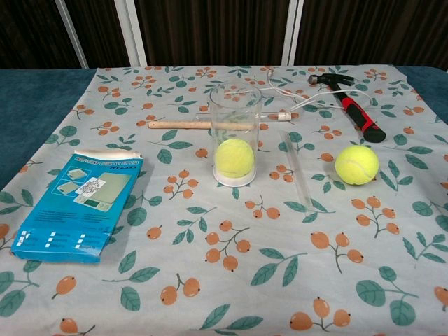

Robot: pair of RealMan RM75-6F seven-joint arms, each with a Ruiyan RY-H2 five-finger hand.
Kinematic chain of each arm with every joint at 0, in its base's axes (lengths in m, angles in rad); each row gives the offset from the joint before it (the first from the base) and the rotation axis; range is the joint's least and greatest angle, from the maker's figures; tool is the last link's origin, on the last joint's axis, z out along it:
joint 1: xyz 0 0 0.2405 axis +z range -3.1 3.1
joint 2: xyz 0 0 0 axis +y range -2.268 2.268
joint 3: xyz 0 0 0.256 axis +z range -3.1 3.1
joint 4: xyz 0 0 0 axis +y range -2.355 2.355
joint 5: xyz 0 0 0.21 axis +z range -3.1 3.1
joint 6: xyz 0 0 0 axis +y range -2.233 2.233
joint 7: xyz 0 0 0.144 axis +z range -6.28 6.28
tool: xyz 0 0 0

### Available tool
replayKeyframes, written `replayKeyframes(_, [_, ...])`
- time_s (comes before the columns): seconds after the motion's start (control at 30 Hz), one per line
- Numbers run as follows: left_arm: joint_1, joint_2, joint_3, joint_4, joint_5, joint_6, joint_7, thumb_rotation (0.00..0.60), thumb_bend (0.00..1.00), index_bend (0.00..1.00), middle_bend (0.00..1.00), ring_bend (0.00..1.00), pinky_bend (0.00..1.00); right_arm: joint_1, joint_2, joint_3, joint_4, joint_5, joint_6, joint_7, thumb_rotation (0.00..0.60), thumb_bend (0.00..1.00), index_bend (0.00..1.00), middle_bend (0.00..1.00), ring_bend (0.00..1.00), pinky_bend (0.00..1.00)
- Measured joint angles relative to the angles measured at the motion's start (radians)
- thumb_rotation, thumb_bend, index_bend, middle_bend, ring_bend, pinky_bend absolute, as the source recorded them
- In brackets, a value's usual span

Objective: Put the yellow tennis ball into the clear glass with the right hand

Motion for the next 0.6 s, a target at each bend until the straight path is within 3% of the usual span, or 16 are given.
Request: replayKeyframes(0.6, [0.000, 0.001, -0.003, -0.002, -0.006, -0.001, 0.001, 0.600, 0.02, 0.13, 0.00, 0.00, 0.00, 0.003, 0.005, -0.004, -0.005, 0.006, -0.016, 0.021, 0.600, 0.23, 0.00, 0.00, 0.00, 0.04])
